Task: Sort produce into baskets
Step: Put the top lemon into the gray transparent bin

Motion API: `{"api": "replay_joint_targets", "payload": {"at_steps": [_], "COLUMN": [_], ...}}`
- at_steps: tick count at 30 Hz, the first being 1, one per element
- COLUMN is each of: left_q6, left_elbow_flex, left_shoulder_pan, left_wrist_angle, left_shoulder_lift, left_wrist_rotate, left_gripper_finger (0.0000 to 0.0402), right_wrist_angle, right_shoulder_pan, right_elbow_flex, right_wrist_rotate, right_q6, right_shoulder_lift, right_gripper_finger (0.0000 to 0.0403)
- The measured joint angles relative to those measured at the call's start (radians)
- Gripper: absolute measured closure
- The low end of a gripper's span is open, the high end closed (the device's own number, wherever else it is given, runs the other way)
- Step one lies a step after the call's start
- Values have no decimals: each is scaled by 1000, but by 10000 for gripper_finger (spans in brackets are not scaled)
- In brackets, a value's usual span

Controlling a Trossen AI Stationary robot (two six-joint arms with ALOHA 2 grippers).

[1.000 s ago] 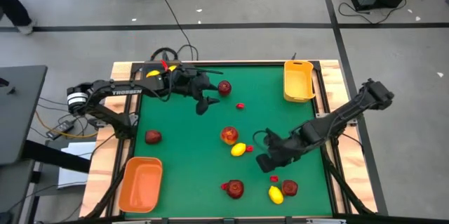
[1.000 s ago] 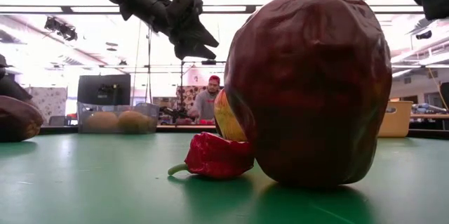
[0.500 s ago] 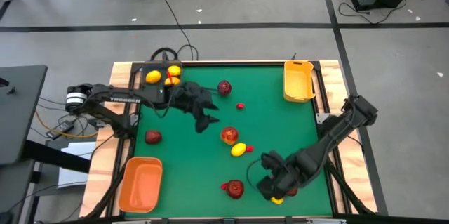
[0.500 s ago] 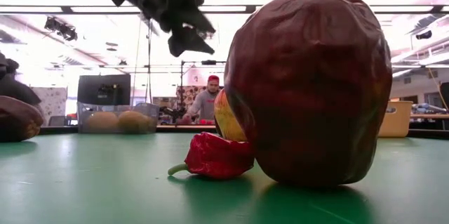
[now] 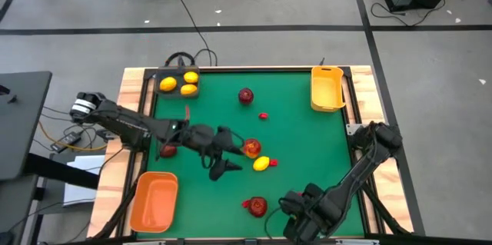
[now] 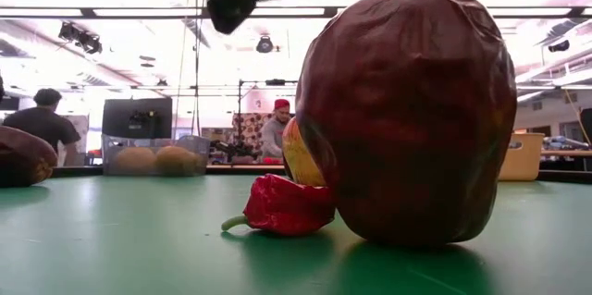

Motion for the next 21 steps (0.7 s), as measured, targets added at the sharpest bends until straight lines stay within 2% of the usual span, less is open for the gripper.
{"api": "replay_joint_targets", "payload": {"at_steps": [2, 9, 14, 19, 21], "left_q6": [18, 54, 28, 60, 110], "left_elbow_flex": [0, 0, 15, 136, 204], "left_shoulder_pan": [-40, -112, -88, -45, -34], "left_wrist_angle": [1, -65, -16, -42, -108], "left_shoulder_lift": [0, 25, 127, 261, 310], "left_wrist_rotate": [-11, -174, -167, -147, -142], "left_gripper_finger": [113, 113, 113, 113, 113], "right_wrist_angle": [-5, -23, -45, -30, -18], "right_shoulder_pan": [7, 5, -18, -24, -19], "right_elbow_flex": [6, 4, 4, 4, 5], "right_wrist_rotate": [45, 126, 111, 97, 97], "right_q6": [-40, -86, -87, -42, -9], "right_shoulder_lift": [14, 37, 44, 44, 44], "right_gripper_finger": [144, 150, 151, 151, 151]}}
